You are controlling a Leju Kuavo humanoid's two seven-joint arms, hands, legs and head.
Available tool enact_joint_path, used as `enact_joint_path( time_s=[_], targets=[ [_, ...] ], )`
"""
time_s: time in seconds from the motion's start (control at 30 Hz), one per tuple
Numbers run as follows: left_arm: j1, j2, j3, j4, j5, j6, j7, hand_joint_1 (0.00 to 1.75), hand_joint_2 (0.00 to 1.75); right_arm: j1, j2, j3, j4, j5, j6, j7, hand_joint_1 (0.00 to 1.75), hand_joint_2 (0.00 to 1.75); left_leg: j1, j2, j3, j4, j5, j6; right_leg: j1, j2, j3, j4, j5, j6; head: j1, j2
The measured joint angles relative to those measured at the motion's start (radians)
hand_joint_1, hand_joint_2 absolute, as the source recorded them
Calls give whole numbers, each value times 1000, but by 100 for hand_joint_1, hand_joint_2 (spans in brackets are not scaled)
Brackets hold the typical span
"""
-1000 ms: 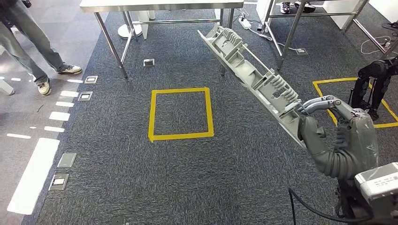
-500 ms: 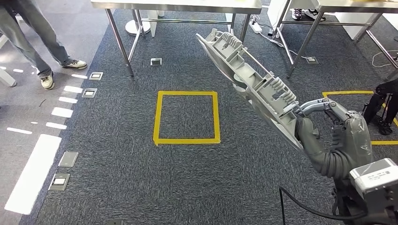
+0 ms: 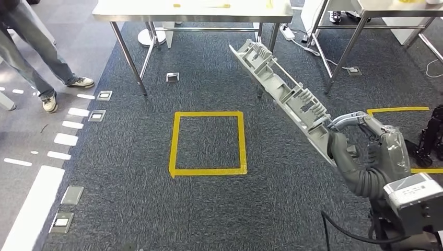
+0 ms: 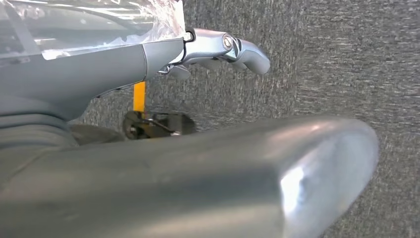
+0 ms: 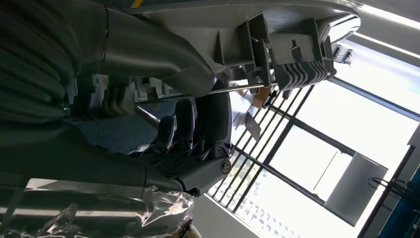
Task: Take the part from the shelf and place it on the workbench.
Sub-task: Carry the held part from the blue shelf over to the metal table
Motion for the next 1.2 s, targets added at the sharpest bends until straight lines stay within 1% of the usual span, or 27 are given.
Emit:
enact_joint_path(
  time_s=[0.03, 0.07, 0.1, 0.13, 0.23, 0.27, 0.3, 0.37, 0.43, 0.47, 0.53, 0.57, 0.6, 0.63, 0.67, 0.7, 0.73, 0.77, 0.83, 0.9, 0.93, 0.97, 1.03, 1.07, 1.1, 1.13, 1.2],
  targets=[
    [3, 0, 0, 0, 0, 0, 1, 0, 0, 0, 0, 0, 1, 0, 0, 1, 175, 175, 2, 0, -34, 28, -38, -3, -1, 2, 20, -7, -10, 0, -3, 0],
    [5, 0, 0, 0, 0, 0, 2, 0, 0, 0, 0, 0, 2, 0, 0, 2, 175, 175, 3, 1, -60, 34, -69, -4, -1, 3, 40, -13, -21, 1, -6, 0],
    [7, 0, 0, 0, 0, 0, 3, 0, 0, 1, 1, 0, 3, 0, 0, 3, 175, 175, 4, 1, -77, 17, -79, -5, -2, 4, 62, -19, -32, 3, -8, 0],
    [8, 1, 0, 0, 0, 0, 3, 0, 0, 1, 1, 0, 4, 0, 0, 4, 175, 175, 4, 1, -88, -21, -56, -3, -3, 5, 84, -24, -45, 6, -11, 0],
    [15, 2, 0, 1, 0, 0, 5, 0, 0, 2, 2, 0, 9, 0, 0, 5, 175, 175, 1, 2, -102, -167, 153, 12, -4, 9, 129, -26, -82, 20, -19, 0],
    [18, 2, 0, 1, 0, 0, 6, 0, 0, 3, 2, 0, 10, 0, -1, 6, 175, 175, -2, 2, -104, -188, 196, 19, -4, 12, 133, -25, -92, 28, -20, 0],
    [20, 2, -1, 1, 0, 1, 7, 0, 0, 3, 2, 0, 11, 0, -1, 6, 175, 175, -5, 2, -105, -192, 206, 25, -5, 14, 136, -25, -99, 36, -21, 0],
    [15, 2, -1, 1, 0, 1, 8, 0, 0, 5, 2, -1, 11, 0, -2, 8, 175, 175, -5, 1, -100, -192, 197, 37, -7, 14, 140, -31, -111, 49, -20, 0],
    [6, 2, -1, 1, -2, 1, 7, 0, 0, 4, 2, -1, 10, 0, -2, 8, 175, 175, -1, -1, -87, -201, 189, 49, -7, 8, 125, 8, -135, 55, -14, 0],
    [5, 2, -1, 1, -2, 1, 7, 0, 0, 4, 2, -1, 10, 0, -2, 8, 175, 175, 0, -1, -79, -205, 184, 54, -6, 5, 97, 59, -158, 57, -8, 0],
    [9, 1, -1, 1, -3, 0, 8, 0, 0, 3, 2, -1, 14, 0, -2, 8, 175, 175, -4, -2, -66, -206, 170, 62, -5, 3, 12, 193, -201, 57, 3, 0],
    [12, 0, -1, 1, -3, 0, 9, 0, 0, 3, 2, -1, 16, 0, -2, 8, 175, 175, -6, -3, -58, -206, 163, 63, -3, 3, -25, 239, -202, 55, 7, 0],
    [15, 0, -1, 1, -4, 0, 10, 0, 0, 3, 2, -1, 18, 0, -2, 8, 175, 175, -9, -5, -48, -206, 155, 64, -1, 3, -48, 254, -179, 51, 10, 0],
    [17, 0, -2, 1, -3, 0, 10, 0, 0, 3, 2, 0, 20, 0, -2, 8, 175, 175, -11, -7, -36, -206, 146, 65, 2, 3, -54, 230, -134, 45, 14, 0],
    [18, 0, -1, 1, -3, 0, 10, 0, 0, 3, 2, 0, 21, 0, -2, 8, 175, 175, -13, -9, -25, -206, 138, 64, 7, 3, -50, 178, -77, 37, 17, 0],
    [19, 0, -1, 1, -3, 0, 11, 0, 0, 3, 2, 0, 22, 0, -2, 8, 175, 175, -15, -11, -17, -208, 131, 63, 12, 2, -41, 130, -31, 26, 19, 0],
    [19, -1, -1, 1, -3, -1, 11, 0, 0, 5, 2, -1, 22, 0, -2, 8, 175, 175, -16, -12, -12, -208, 126, 61, 17, 1, -33, 92, 2, 16, 19, 0],
    [19, -1, -1, 1, -3, -1, 12, 0, 0, 6, 2, -1, 22, 0, -3, 8, 175, 175, -16, -12, -9, -208, 123, 57, 22, 0, -28, 70, 16, 9, 20, 0],
    [19, -3, -2, 1, -2, -2, 14, 0, 0, 10, 1, -2, 22, 0, -3, 9, 175, 175, -16, -11, -7, -210, 122, 48, 28, 0, -25, 62, 17, 2, 19, 0],
    [14, -3, -2, 1, -1, -1, 13, 0, 0, 10, 1, -2, 23, 0, -4, 10, 175, 175, -17, -10, -10, -208, 110, 38, 19, 3, 1, 23, 1, -3, 19, 0],
    [10, -3, -2, 1, 0, -1, 13, 0, 0, 11, 2, -2, 23, 0, -4, 10, 175, 175, -17, -8, -17, -189, 94, 32, 13, 4, 19, -1, -8, -4, 16, 0],
    [7, -2, -2, 1, 0, 0, 12, 0, 0, 12, 2, -2, 23, 0, -4, 11, 175, 175, -15, -6, -31, -150, 69, 25, 7, 4, 38, -23, -18, -6, 13, 0],
    [8, -2, -2, 1, 0, 0, 12, 0, 0, 15, 3, -1, 26, 1, -4, 11, 175, 175, -7, -3, -74, -34, 22, 12, 5, 3, 60, -34, -29, -6, 2, 0],
    [11, -1, -2, 1, 1, 0, 13, 0, 0, 15, 3, -1, 27, 1, -4, 11, 175, 175, -2, -3, -95, 15, 14, 6, 4, 2, 70, -33, -35, -5, -1, 0],
    [13, -1, -2, 1, 1, 0, 13, 0, 0, 16, 3, -1, 29, 1, -4, 11, 175, 175, 2, -3, -108, 35, 29, 1, 3, 2, 79, -31, -42, -3, -5, 0],
    [13, 0, -2, 1, 1, 0, 14, 0, 0, 16, 4, -1, 29, 1, -4, 11, 175, 175, 6, -2, -109, 21, 63, -3, 2, 3, 89, -29, -50, 0, -8, 0],
    [13, 0, -2, 1, 1, -3, 14, 0, 0, 17, 4, -1, 29, 1, -4, 11, 175, 175, 10, -1, -83, -75, 151, -6, -1, 3, 109, -26, -68, 9, -11, 0]
  ],
)
